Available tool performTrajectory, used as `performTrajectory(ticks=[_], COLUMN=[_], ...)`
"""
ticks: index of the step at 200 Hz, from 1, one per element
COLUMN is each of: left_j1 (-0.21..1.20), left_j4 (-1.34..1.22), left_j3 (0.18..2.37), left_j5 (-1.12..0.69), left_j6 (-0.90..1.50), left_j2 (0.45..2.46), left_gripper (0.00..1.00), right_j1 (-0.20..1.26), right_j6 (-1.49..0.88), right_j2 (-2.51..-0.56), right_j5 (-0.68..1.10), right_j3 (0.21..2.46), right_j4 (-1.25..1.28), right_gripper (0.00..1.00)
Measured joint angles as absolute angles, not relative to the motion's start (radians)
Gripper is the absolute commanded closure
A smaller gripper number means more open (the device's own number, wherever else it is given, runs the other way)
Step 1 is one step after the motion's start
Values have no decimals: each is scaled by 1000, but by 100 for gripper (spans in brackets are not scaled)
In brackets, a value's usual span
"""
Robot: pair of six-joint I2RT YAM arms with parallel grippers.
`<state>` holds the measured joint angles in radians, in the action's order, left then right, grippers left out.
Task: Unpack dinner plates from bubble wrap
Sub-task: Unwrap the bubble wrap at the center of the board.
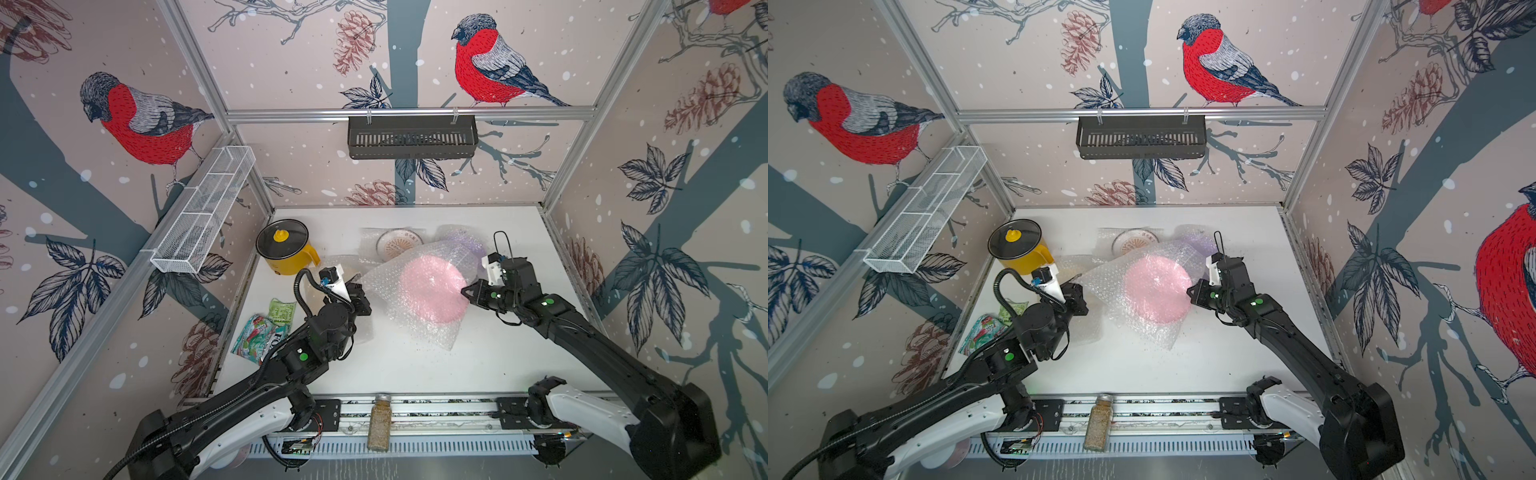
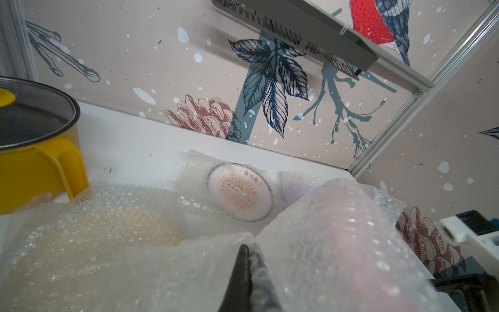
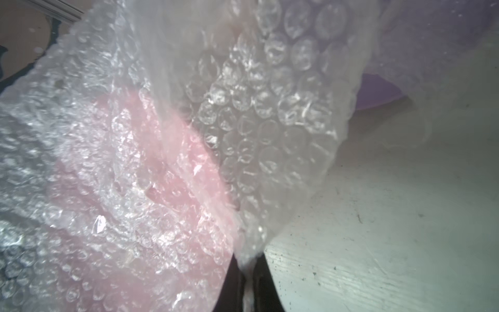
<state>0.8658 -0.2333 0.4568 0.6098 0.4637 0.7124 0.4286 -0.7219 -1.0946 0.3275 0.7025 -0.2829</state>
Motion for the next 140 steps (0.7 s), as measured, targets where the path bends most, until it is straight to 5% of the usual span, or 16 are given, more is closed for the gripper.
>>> performTrajectory(ticks=[95, 140], left_j1=[866, 866], left_j4=[-168, -168], left_j3=[497, 461], left_j5=[376, 305], left_j6=[333, 338], left_j2=[690, 712], left_gripper=[100, 100], right_j1=[613, 638], right_j6=[-704, -683], right_j2=[-1398, -1476], right_j5=[91, 47], right_j3=[736, 765], right_j4=[-253, -227], right_gripper=[95, 79])
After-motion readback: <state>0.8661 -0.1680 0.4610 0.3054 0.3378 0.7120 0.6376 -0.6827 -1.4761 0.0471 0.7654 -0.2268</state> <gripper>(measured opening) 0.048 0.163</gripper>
